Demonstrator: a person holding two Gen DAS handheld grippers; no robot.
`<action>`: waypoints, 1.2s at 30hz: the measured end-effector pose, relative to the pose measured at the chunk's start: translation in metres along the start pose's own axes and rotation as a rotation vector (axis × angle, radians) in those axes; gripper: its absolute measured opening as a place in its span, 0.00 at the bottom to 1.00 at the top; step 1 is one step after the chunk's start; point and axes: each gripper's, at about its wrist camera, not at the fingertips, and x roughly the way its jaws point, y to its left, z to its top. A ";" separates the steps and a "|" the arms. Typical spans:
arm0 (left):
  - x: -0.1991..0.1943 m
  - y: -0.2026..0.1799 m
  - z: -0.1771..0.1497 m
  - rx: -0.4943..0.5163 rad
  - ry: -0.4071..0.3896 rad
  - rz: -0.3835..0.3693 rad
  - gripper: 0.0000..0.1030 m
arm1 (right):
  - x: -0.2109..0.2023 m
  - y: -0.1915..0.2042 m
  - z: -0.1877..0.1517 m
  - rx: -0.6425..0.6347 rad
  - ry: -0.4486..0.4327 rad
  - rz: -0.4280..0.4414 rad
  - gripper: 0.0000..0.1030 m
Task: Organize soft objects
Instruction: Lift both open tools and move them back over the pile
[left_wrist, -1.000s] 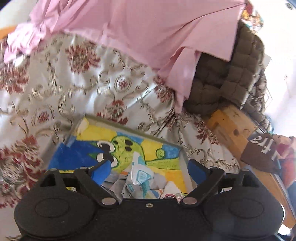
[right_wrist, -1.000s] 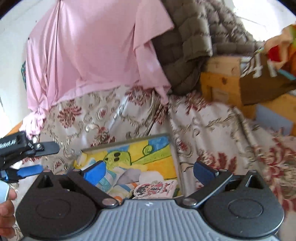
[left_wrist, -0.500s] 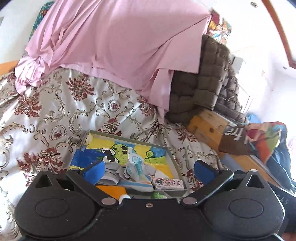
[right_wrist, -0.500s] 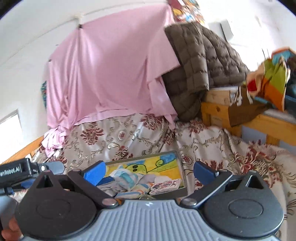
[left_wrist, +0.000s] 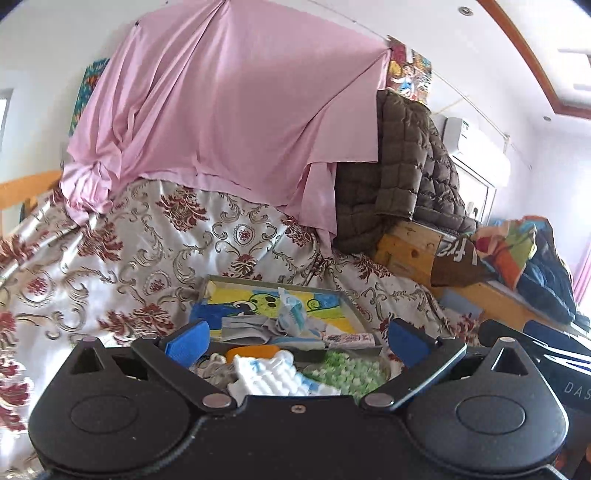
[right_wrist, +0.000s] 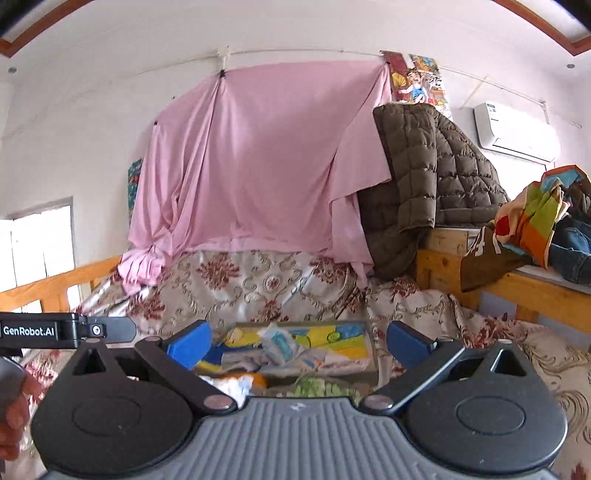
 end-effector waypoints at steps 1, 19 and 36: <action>-0.005 0.000 -0.003 0.015 -0.001 0.001 0.99 | -0.003 0.003 -0.002 -0.008 0.005 -0.003 1.00; -0.020 0.020 -0.049 0.135 0.139 0.163 0.99 | 0.007 0.033 -0.034 -0.118 0.189 -0.013 1.00; 0.019 0.035 -0.066 0.107 0.390 0.239 0.99 | 0.037 0.047 -0.054 -0.216 0.343 -0.041 1.00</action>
